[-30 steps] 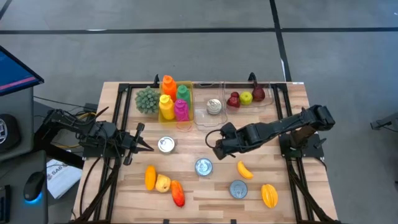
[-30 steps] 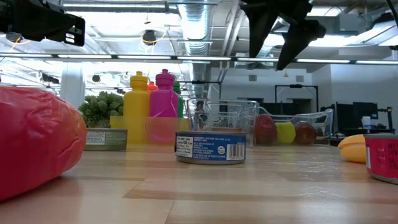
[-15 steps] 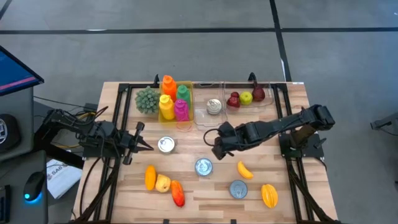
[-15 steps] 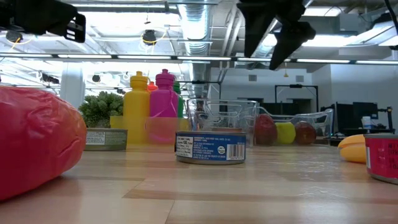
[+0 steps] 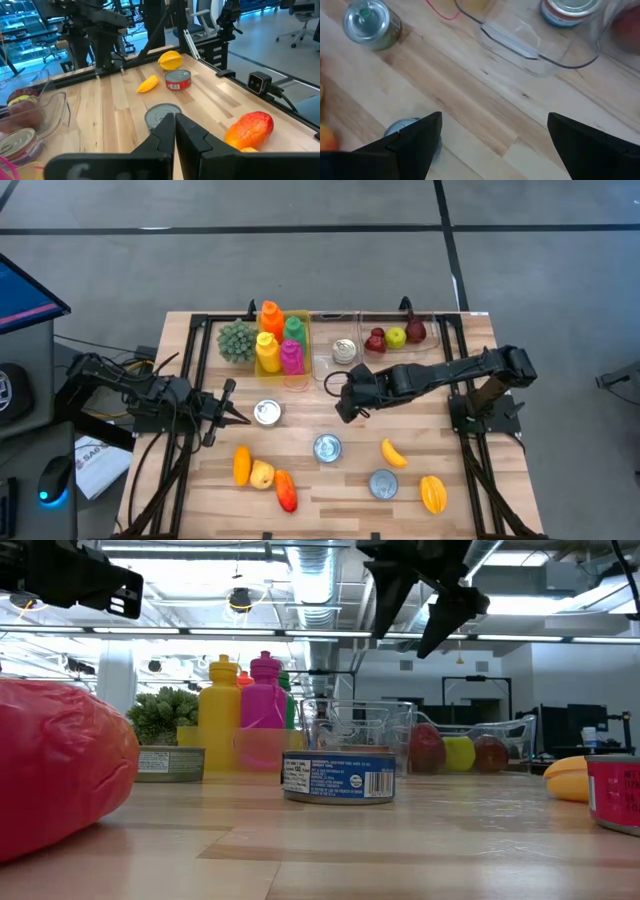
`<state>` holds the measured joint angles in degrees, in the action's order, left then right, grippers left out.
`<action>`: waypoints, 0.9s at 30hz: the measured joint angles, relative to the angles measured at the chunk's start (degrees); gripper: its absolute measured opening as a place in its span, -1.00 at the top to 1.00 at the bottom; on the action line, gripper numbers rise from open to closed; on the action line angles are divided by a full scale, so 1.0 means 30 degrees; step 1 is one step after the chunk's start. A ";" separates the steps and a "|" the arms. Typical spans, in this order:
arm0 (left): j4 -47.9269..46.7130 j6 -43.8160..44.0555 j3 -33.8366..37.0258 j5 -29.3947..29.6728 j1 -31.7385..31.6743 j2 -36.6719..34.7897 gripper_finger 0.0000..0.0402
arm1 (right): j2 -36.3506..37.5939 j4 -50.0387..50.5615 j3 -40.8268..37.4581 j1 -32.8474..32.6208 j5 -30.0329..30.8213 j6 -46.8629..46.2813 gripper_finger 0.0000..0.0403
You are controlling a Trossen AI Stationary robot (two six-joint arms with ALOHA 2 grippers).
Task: Pick & Place Food Item
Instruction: Put the yellow banana into the right transparent bin
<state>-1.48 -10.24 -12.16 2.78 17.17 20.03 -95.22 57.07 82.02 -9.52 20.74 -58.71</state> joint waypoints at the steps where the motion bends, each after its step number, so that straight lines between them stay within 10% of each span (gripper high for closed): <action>1: 0.0001 -0.0001 0.0000 -0.0006 0.0006 0.0000 0.99 | 0.0000 0.0104 0.0000 0.0000 -0.0056 0.0327 -0.77; 27: 0.0678 0.0064 0.0000 0.1050 0.0000 -0.0058 0.99 | 0.0000 0.1257 0.0000 -0.0947 0.0239 0.1075 -0.77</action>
<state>0.56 -10.04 -12.16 5.93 17.17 19.86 -95.22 60.84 82.02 -12.36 21.45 -55.48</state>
